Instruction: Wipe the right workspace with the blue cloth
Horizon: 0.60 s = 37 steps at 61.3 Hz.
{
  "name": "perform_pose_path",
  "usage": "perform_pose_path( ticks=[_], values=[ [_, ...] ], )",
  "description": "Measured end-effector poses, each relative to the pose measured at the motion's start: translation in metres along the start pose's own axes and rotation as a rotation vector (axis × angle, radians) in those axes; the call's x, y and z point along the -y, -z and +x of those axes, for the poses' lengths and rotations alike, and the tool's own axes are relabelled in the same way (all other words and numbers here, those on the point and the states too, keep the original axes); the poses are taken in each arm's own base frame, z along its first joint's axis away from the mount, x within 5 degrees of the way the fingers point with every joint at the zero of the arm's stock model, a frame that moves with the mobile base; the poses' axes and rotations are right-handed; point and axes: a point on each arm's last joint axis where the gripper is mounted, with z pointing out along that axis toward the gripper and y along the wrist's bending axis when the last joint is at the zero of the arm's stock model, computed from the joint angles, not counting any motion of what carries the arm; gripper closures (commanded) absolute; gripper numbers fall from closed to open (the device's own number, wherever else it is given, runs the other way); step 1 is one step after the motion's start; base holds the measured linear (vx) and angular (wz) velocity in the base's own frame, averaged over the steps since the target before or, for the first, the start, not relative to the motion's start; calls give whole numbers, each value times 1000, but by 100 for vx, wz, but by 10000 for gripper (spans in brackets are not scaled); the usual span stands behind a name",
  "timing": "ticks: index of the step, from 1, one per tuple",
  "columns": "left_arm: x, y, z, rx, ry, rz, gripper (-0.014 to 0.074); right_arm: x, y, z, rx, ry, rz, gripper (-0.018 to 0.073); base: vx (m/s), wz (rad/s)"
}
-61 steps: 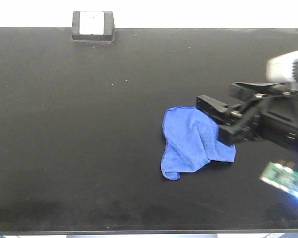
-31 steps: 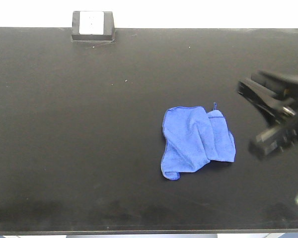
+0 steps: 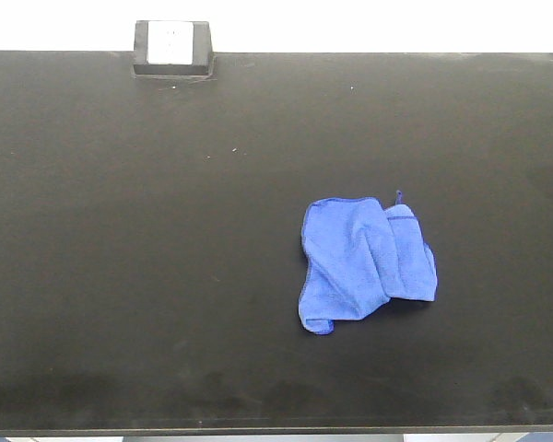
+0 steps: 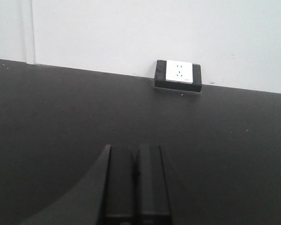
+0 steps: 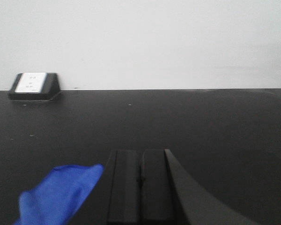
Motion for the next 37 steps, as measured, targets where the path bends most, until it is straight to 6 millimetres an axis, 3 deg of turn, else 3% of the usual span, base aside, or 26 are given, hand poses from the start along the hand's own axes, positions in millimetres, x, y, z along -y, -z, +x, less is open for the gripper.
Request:
perform_pose_path(
  ticks=[10,37],
  values=[
    [0,0,0,-1,0,0,602,4,5,45,-35,-3,17,564,0,0],
    [0,0,0,0,0,0,602,6,6,53,-96,16,43,564,0,0]
  ],
)
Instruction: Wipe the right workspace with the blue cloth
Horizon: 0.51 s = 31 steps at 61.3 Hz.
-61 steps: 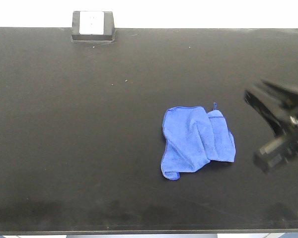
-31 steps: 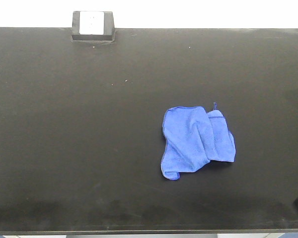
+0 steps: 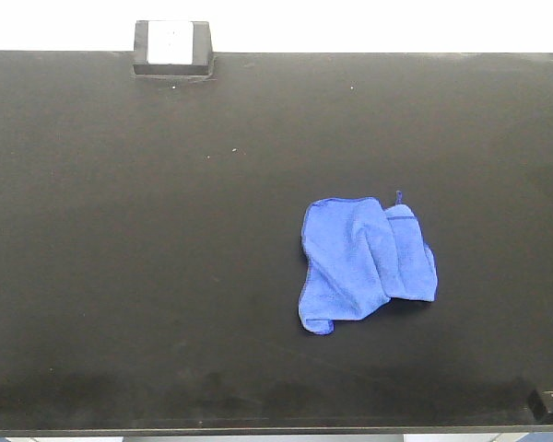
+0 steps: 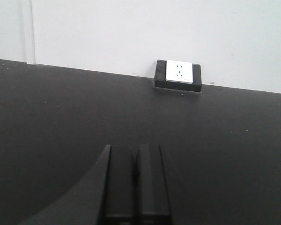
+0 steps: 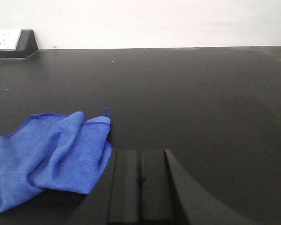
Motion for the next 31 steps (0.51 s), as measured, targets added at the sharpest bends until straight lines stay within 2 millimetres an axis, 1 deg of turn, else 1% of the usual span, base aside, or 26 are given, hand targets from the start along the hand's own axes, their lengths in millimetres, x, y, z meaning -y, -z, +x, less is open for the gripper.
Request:
perform_pose_path(
  ticks=[31],
  values=[
    [0,0,0,0,0,0,602,0,0,0,0,0,0,564,0,0]
  ],
)
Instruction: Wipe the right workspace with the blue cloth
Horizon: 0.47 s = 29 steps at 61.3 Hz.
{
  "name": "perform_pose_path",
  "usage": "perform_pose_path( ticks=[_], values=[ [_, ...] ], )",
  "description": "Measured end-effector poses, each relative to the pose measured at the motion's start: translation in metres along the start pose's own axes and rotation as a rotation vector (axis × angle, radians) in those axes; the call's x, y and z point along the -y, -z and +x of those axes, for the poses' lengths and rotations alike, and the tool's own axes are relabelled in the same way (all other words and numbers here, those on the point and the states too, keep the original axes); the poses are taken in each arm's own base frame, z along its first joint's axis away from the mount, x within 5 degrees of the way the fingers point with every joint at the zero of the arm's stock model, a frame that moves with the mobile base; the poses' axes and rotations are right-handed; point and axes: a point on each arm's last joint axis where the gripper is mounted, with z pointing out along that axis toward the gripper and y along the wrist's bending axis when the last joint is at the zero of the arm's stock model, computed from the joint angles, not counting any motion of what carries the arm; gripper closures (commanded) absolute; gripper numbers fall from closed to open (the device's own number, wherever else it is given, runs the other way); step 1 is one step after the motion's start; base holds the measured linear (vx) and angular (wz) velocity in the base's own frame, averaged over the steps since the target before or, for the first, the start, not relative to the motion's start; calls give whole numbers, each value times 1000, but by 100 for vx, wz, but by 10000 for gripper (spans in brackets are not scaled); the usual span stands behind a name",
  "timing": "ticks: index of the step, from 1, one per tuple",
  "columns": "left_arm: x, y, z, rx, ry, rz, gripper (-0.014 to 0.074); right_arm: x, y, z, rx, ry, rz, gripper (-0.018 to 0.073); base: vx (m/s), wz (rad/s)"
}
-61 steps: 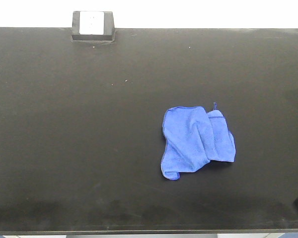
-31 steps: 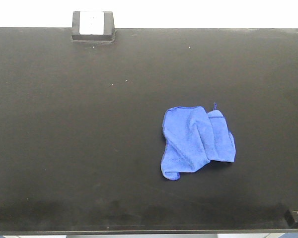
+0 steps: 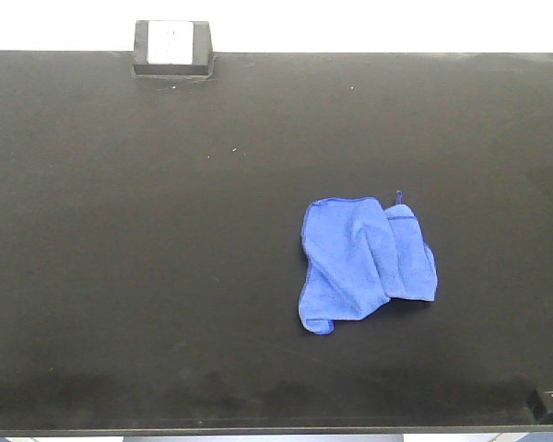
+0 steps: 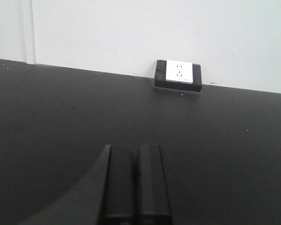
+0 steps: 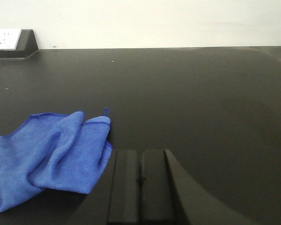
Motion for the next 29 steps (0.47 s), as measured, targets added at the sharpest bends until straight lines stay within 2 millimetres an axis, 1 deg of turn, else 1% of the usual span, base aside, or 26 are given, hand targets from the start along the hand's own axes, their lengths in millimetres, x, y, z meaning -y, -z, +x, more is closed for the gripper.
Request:
perform_pose_path(
  ticks=[29],
  values=[
    [0,0,0,0,0,0,602,0,0,0,0,0,0,564,0,0]
  ],
)
